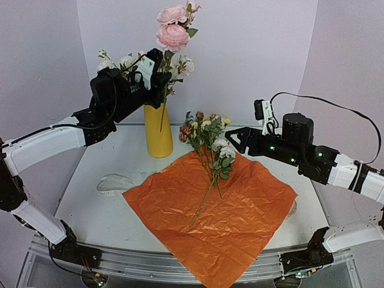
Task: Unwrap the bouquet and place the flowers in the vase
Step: Insert the fake flower into the vase.
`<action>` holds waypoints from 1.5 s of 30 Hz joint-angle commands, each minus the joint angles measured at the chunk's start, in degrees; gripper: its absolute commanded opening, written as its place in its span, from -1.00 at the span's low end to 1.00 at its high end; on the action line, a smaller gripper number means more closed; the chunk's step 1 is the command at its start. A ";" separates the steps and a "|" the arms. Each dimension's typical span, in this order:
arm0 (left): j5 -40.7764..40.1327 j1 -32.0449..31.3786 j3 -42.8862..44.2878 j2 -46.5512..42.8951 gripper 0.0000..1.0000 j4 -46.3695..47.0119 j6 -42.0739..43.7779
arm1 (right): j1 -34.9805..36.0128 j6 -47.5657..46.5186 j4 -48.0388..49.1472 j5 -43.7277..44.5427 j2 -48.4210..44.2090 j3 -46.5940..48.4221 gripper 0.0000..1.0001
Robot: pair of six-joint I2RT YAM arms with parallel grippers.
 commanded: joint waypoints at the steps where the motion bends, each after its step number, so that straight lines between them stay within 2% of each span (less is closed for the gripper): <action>1: 1.13 0.58 8.04 1.89 -1.00 4.62 3.86 | 0.12 -0.43 3.04 0.27 -1.09 -0.16 0.35; 12: 0.62 2.86 13.28 8.61 -1.00 8.36 15.49 | 0.12 -0.50 3.00 -0.89 -0.48 1.04 0.35; 20: 0.91 4.86 16.29 10.60 -1.00 9.19 18.37 | 0.12 -0.62 2.95 -1.17 0.60 2.05 0.35; 32: 2.44 8.43 19.55 11.61 -1.00 9.78 10.77 | 0.12 -1.11 2.87 -1.92 3.12 3.63 0.35; 37: 2.86 10.32 18.98 11.81 -1.00 9.85 5.72 | 0.12 -1.14 2.78 -1.53 2.95 3.37 0.35; 41: 0.18 11.23 17.99 11.34 -1.00 9.80 -0.54 | 0.12 -1.19 2.69 -1.31 3.02 3.37 0.35; 45: 2.34 11.24 14.73 10.12 -1.00 9.85 -3.08 | 0.12 -1.20 2.70 -1.38 2.95 3.41 0.35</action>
